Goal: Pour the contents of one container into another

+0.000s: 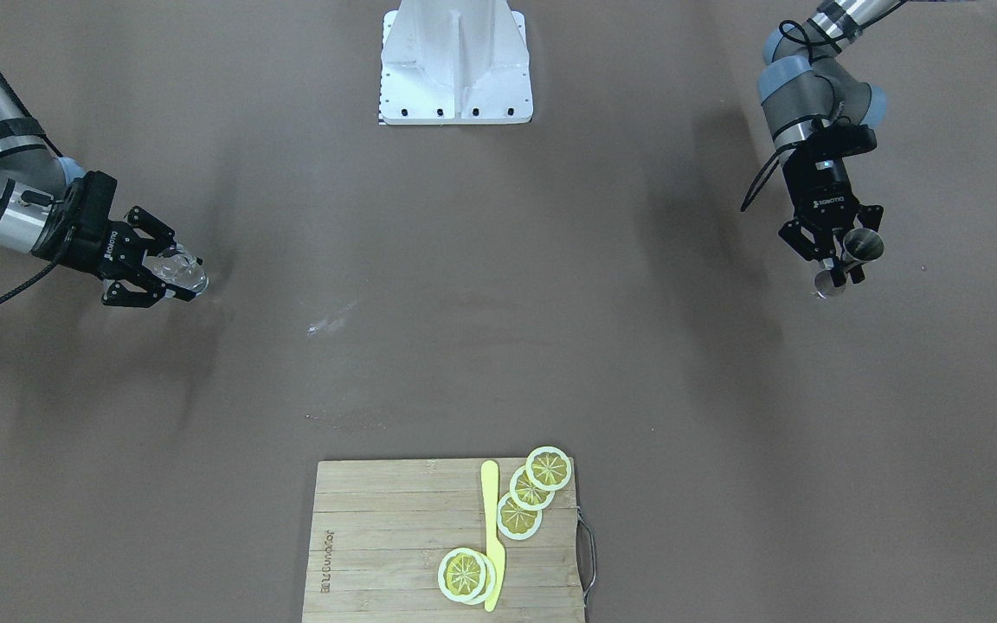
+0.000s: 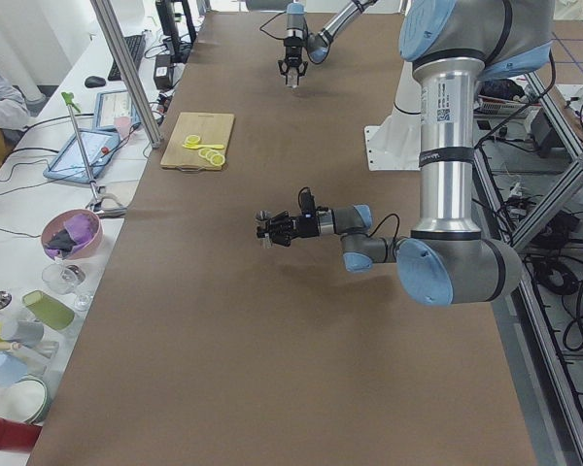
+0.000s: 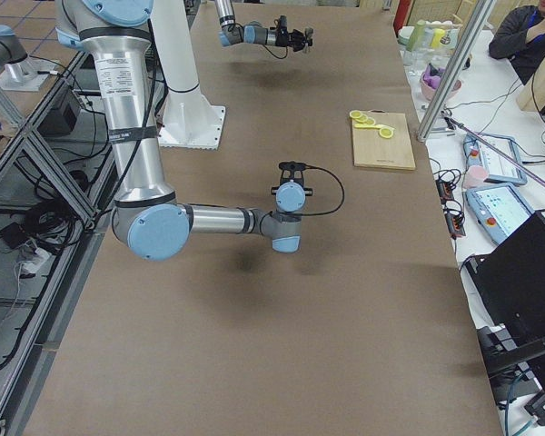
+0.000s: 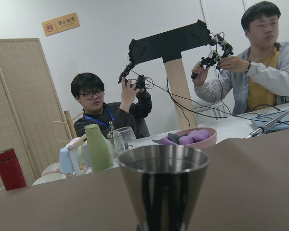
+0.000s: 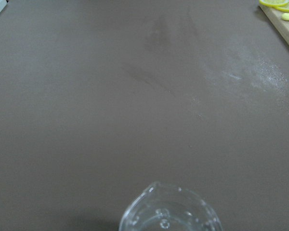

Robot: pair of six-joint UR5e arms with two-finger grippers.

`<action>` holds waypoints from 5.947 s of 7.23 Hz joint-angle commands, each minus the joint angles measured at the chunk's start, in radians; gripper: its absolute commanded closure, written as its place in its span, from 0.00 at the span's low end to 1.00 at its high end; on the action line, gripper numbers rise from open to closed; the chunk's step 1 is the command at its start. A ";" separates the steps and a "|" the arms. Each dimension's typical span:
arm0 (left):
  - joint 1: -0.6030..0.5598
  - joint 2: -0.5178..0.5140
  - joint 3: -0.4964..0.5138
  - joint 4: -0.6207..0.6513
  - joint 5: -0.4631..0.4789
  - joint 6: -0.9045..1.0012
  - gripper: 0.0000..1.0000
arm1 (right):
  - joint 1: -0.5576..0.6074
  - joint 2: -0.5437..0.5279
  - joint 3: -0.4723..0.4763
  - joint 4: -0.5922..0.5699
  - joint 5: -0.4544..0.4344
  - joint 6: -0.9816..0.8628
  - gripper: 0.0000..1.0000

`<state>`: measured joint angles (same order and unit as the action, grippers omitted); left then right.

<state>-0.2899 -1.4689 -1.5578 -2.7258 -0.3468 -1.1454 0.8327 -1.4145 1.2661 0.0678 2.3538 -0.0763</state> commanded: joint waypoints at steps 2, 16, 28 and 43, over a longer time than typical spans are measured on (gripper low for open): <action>0.055 -0.005 0.015 0.009 0.017 -0.167 1.00 | -0.040 -0.018 0.003 0.001 -0.019 0.001 1.00; 0.086 -0.016 0.082 0.069 0.005 -0.198 0.76 | -0.076 -0.060 0.001 0.038 -0.033 0.003 0.00; 0.322 0.301 -0.186 -0.085 0.150 -0.185 0.03 | -0.044 -0.060 -0.025 0.035 -0.019 0.003 0.00; -0.540 0.432 -0.022 -0.574 -1.461 0.021 0.02 | 0.377 -0.106 0.390 -0.481 -0.079 0.165 0.00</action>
<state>-0.6885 -1.0097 -1.5816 -3.3396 -1.5502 -1.1253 1.1609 -1.5147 1.5966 -0.2888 2.3694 0.0909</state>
